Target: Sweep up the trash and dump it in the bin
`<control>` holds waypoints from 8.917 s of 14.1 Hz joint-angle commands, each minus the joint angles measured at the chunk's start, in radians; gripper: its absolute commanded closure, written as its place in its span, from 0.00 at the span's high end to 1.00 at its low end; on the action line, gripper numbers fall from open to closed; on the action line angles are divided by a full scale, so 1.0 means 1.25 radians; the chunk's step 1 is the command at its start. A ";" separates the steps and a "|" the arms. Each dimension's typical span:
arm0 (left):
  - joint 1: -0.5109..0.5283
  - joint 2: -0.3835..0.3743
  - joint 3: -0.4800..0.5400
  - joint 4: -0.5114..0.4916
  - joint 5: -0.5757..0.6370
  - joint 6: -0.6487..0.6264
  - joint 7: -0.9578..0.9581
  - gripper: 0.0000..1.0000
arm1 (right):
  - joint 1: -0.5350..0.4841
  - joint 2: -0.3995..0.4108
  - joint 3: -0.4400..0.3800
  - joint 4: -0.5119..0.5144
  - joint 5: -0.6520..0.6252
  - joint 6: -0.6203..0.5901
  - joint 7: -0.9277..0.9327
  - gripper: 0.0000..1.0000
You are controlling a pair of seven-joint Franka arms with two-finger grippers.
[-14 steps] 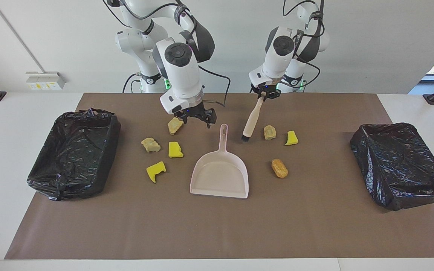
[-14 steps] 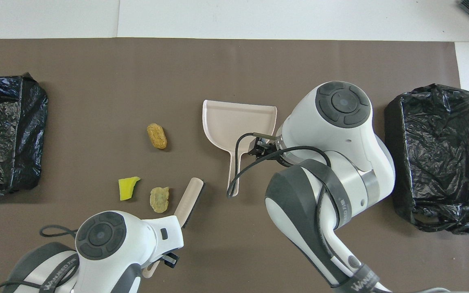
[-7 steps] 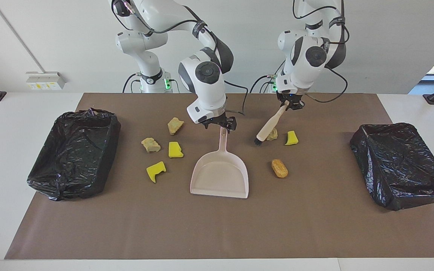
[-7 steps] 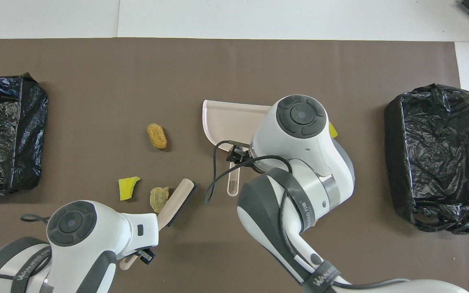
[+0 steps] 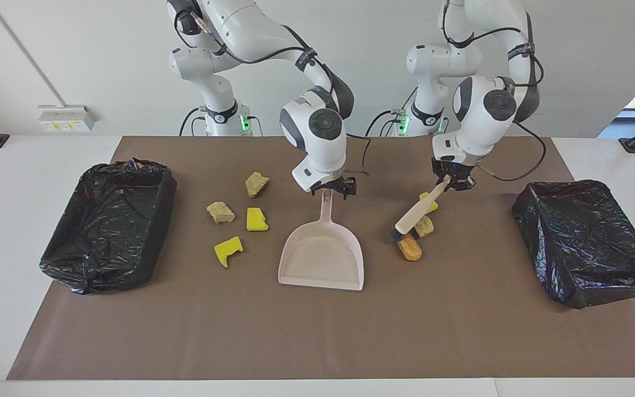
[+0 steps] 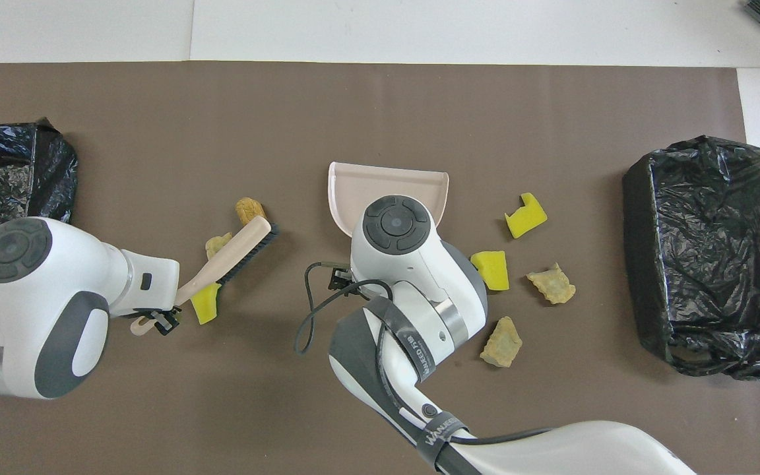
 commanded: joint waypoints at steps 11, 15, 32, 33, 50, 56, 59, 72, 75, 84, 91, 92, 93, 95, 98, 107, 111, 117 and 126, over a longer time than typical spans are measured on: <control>-0.071 0.218 0.009 0.313 -0.121 0.028 -0.904 0.00 | -0.011 -0.015 -0.005 -0.007 -0.047 -0.062 -0.057 0.00; -0.073 0.307 -0.059 0.358 -0.153 0.139 -1.158 0.00 | -0.036 -0.071 -0.006 -0.002 -0.066 -0.130 -0.143 0.00; -0.076 -0.017 -0.080 0.129 -0.153 -0.257 -1.088 0.00 | -0.288 -0.239 -0.004 -0.105 -0.078 -0.252 -1.327 0.00; -0.075 -0.031 -0.079 0.112 -0.152 -0.291 -1.057 0.00 | -0.287 -0.260 -0.002 -0.148 -0.078 -0.198 -1.405 0.00; -0.062 -0.157 0.083 -0.247 -0.037 0.026 -0.740 0.00 | -0.033 -0.317 -0.004 -0.351 -0.156 0.033 -1.029 0.00; -0.084 -0.138 0.002 -0.259 -0.037 0.048 -0.795 0.00 | -0.005 -0.273 -0.004 -0.350 -0.179 0.066 -1.016 0.00; -0.108 -0.114 -0.046 -0.238 -0.060 0.077 -0.842 0.00 | -0.001 -0.258 -0.002 -0.350 -0.202 0.073 -0.992 0.00; -0.106 -0.016 -0.358 -0.016 -0.161 -0.007 -1.046 0.00 | -0.001 -0.258 -0.004 -0.350 -0.215 0.064 -0.990 0.00; -0.099 -0.025 -0.302 0.034 -0.200 -0.121 -0.928 0.00 | -0.001 -0.258 -0.004 -0.350 -0.215 0.064 -0.989 0.00; -0.097 -0.060 -0.124 0.075 -0.172 -0.257 -0.817 0.00 | -0.001 -0.258 -0.002 -0.350 -0.215 0.065 -0.976 0.00; -0.097 0.099 0.148 0.168 -0.006 -0.050 -0.422 0.00 | -0.001 -0.258 -0.002 -0.350 -0.215 0.066 -0.975 0.00; -0.095 0.141 0.169 0.224 -0.006 -0.066 -0.415 0.00 | -0.003 -0.258 -0.002 -0.351 -0.215 0.066 -0.973 0.00; -0.095 0.180 0.186 0.260 -0.006 -0.072 -0.411 0.00 | -0.003 -0.258 -0.002 -0.351 -0.215 0.068 -0.973 0.00; -0.089 0.215 0.195 0.264 -0.005 -0.053 -0.366 0.00 | -0.003 -0.258 -0.002 -0.351 -0.215 0.068 -0.968 0.00; -0.090 0.179 0.194 0.181 -0.005 -0.052 -0.264 0.00 | -0.003 -0.258 -0.002 -0.351 -0.215 0.068 -0.968 0.00; -0.136 0.021 -0.028 -0.061 -0.017 -0.052 -0.560 0.00 | -0.003 -0.258 -0.002 -0.351 -0.215 0.066 -0.968 0.00; -0.127 0.014 -0.187 -0.055 -0.083 -0.044 -0.764 0.00 | -0.003 -0.258 -0.002 -0.351 -0.215 0.066 -0.968 0.00; -0.125 0.005 -0.301 -0.010 -0.087 -0.043 -0.951 0.00 | -0.003 -0.257 -0.002 -0.351 -0.215 0.066 -0.968 0.00; -0.103 -0.180 -0.233 0.012 -0.167 -0.339 -0.886 0.00 | -0.009 -0.258 -0.002 -0.346 -0.209 0.063 -0.968 0.00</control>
